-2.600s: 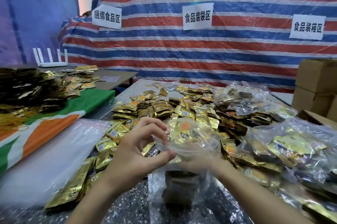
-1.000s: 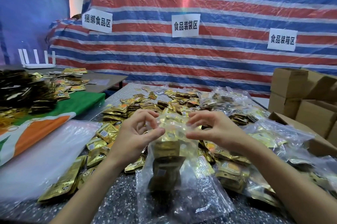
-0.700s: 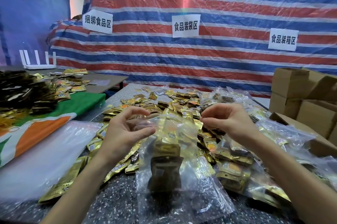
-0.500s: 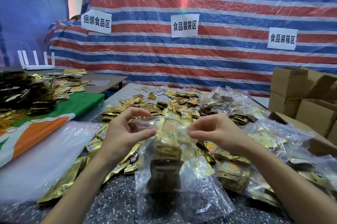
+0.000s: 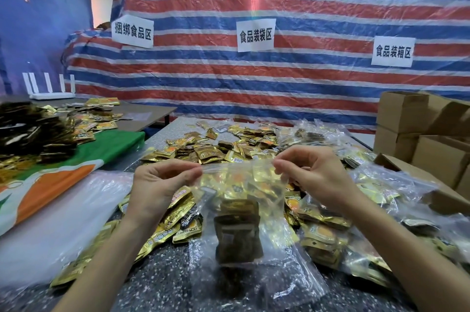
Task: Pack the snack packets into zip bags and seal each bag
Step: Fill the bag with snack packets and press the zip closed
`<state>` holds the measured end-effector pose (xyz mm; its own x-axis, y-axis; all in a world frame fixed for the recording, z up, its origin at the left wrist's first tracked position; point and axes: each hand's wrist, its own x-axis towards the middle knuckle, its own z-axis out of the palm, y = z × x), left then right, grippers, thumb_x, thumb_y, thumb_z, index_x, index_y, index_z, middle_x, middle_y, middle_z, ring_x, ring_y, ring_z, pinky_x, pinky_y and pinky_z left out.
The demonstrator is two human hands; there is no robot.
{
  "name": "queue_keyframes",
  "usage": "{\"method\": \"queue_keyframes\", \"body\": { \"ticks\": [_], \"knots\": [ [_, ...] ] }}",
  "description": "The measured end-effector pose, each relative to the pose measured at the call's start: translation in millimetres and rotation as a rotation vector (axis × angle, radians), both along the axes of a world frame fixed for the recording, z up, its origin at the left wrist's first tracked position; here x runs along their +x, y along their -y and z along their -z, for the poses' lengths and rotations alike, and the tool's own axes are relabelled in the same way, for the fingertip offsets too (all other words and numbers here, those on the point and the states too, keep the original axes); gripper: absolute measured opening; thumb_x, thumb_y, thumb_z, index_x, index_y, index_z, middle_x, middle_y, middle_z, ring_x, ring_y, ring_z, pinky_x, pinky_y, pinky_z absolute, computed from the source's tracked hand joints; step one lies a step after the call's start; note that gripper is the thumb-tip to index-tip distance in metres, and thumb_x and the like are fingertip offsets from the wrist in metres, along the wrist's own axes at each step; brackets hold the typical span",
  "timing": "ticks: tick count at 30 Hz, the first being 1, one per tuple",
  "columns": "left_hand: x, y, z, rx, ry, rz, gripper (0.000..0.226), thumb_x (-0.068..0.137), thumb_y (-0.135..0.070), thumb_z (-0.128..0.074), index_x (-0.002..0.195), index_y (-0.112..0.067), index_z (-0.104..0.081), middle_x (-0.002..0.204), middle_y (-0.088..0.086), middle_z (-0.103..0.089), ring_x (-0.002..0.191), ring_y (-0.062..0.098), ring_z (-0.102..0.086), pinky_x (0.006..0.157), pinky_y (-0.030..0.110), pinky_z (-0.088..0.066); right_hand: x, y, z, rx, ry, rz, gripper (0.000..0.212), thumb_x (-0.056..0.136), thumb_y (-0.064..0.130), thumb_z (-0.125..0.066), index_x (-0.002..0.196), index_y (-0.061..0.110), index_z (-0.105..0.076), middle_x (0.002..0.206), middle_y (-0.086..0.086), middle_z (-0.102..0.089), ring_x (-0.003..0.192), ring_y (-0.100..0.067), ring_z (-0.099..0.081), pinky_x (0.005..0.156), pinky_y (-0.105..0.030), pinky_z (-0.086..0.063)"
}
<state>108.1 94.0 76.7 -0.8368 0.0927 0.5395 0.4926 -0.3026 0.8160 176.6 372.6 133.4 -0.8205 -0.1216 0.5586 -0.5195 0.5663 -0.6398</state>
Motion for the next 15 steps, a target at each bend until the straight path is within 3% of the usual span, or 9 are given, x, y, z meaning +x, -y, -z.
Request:
{"method": "queue_keyframes", "body": {
  "ticks": [3,5,9,15],
  "knots": [
    [-2,-1,3,0.052,0.029,0.038,0.041,0.053,-0.038,-0.094,0.081,-0.012,-0.081,0.075,0.011,-0.075,0.065,0.016,-0.066,0.066,0.021,-0.057,2,1,2,-0.046,0.011,-0.020,0.023,0.082,0.036,-0.069,0.090,0.015,-0.074,0.082,-0.004,-0.074,0.074,-0.023,-0.069,0.069,-0.030,-0.059],
    [-6,0,8,0.004,0.087,0.062,0.051,0.052,-0.046,-0.095,0.085,-0.010,-0.080,0.080,0.013,-0.074,0.068,0.020,-0.066,0.070,0.023,-0.058,0,0,5,-0.055,0.049,-0.018,0.021,0.084,0.032,-0.069,0.091,0.013,-0.073,0.082,-0.006,-0.073,0.073,-0.020,-0.069,0.069,-0.029,-0.057],
    [-9,3,19,-0.134,0.116,0.071,0.027,0.068,-0.030,-0.084,0.085,-0.010,-0.079,0.086,0.015,-0.075,0.080,0.026,-0.071,0.075,0.025,-0.058,-3,-3,9,-0.072,0.094,0.004,0.013,0.090,0.020,-0.069,0.092,0.008,-0.072,0.078,-0.005,-0.072,0.070,-0.015,-0.066,0.067,-0.025,-0.054],
    [-8,3,13,-0.150,0.097,0.013,0.022,0.067,-0.029,-0.083,0.083,-0.013,-0.080,0.083,0.013,-0.076,0.075,0.021,-0.072,0.071,0.023,-0.058,-2,2,7,-0.035,0.085,0.049,0.008,0.093,0.016,-0.068,0.089,0.009,-0.072,0.080,-0.008,-0.072,0.077,-0.026,-0.068,0.073,-0.039,-0.056]
  ]
}}
